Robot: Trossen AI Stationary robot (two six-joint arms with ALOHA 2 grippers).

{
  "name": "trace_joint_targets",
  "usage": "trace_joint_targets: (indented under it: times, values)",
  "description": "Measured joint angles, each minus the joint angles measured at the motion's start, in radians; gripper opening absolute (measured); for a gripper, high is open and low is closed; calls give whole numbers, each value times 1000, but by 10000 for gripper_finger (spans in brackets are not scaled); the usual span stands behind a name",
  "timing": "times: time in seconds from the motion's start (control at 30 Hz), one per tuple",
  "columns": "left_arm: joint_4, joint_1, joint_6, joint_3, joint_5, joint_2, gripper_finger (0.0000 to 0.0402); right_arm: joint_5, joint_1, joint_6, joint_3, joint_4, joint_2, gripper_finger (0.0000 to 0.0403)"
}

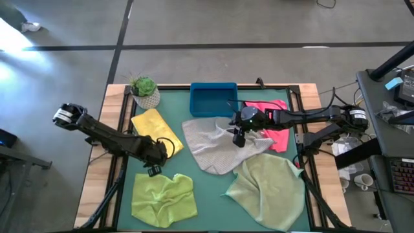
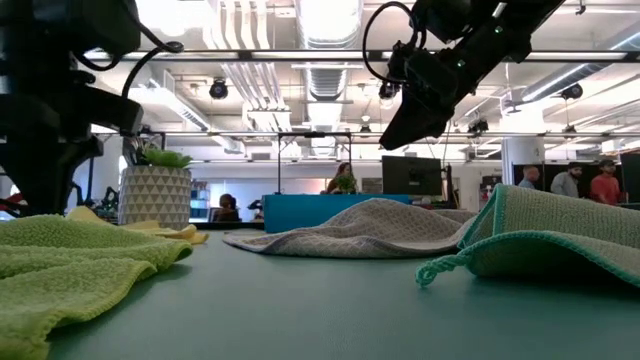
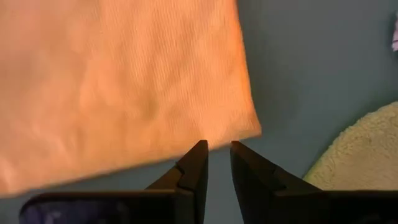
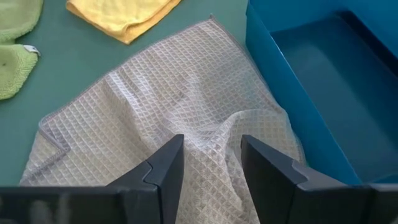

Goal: Fold microfiber towels
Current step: Fold the yellow microfiber cloth

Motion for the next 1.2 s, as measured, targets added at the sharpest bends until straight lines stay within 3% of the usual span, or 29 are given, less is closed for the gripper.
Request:
trace_joint_targets:
  times: [0.23,0.53,1.2]
  values:
    - [138,-29,133,-22,-50,-35,54,0,0,11,0,-1,0,151]
    - [151,-62,139,-37,-63,13,54,0,0,11,0,-2,0,151]
    - [206,-60,111,-42,-84,247,54,-45,-5,-40,0,100,8,151]
